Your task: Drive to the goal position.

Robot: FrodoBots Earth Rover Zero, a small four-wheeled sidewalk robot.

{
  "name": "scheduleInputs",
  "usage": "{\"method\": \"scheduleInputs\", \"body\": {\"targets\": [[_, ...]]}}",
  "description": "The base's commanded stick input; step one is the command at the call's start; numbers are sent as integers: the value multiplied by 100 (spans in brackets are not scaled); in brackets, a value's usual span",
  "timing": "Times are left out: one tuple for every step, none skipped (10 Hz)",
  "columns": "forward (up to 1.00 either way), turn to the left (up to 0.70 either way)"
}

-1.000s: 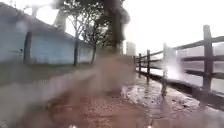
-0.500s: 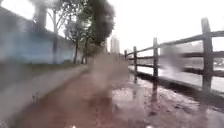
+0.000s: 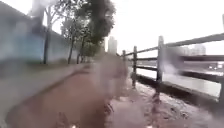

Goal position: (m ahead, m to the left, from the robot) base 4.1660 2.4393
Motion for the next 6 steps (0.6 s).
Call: {"method": "scheduleInputs", "body": {"targets": [[0,0],[0,0],[0,0],[0,0],[0,0],[0,0]]}}
